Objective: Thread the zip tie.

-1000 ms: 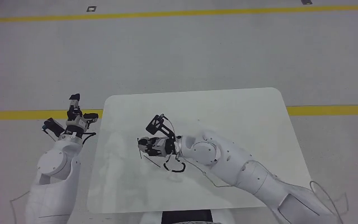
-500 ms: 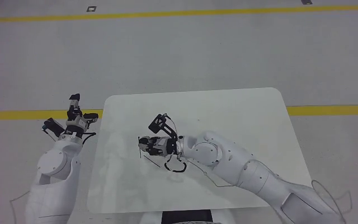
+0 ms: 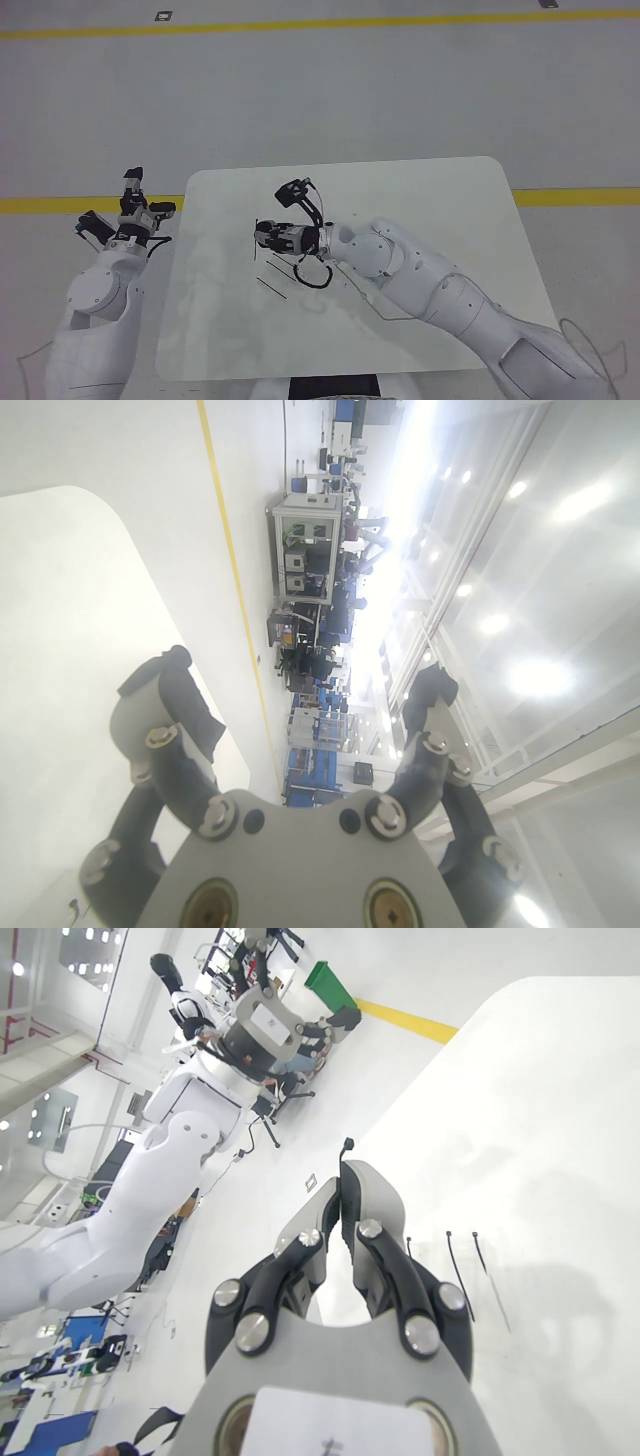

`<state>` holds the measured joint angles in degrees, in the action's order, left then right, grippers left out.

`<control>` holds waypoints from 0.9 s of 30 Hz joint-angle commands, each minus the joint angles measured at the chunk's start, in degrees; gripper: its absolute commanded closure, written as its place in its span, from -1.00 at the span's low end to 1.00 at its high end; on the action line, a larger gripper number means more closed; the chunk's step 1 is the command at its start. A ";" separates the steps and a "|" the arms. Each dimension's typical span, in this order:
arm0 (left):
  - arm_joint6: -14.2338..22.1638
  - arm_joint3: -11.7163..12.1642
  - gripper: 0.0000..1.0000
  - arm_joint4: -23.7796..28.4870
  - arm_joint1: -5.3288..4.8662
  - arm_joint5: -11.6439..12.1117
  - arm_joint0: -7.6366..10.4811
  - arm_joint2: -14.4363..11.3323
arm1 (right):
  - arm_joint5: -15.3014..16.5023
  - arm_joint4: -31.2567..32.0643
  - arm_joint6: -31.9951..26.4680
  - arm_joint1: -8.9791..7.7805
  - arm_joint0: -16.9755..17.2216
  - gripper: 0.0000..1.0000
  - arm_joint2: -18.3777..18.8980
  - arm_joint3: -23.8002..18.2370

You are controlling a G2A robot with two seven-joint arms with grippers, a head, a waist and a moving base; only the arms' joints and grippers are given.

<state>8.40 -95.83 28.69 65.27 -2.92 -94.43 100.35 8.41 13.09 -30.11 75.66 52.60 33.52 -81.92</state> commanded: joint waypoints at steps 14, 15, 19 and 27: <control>0.00 0.00 -1.00 0.00 0.00 0.00 0.00 0.00 | -1.83 -3.00 -1.33 0.99 -2.23 1.00 1.11 2.67; 0.00 0.00 -1.00 0.00 0.00 0.00 0.00 0.00 | -1.83 -3.00 -1.33 0.99 -2.23 1.00 1.11 2.67; 0.00 0.00 -1.00 0.00 0.00 0.00 0.00 0.00 | -1.88 -2.96 -1.14 0.98 -2.11 1.00 1.16 2.66; 0.00 0.00 -1.00 0.00 0.00 0.00 0.00 0.00 | -4.70 -5.24 -1.77 1.59 -2.69 1.00 3.44 2.95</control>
<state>8.40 -95.83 28.69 65.27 -2.92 -94.43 100.35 4.08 8.18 -31.92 77.06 50.21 36.84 -79.19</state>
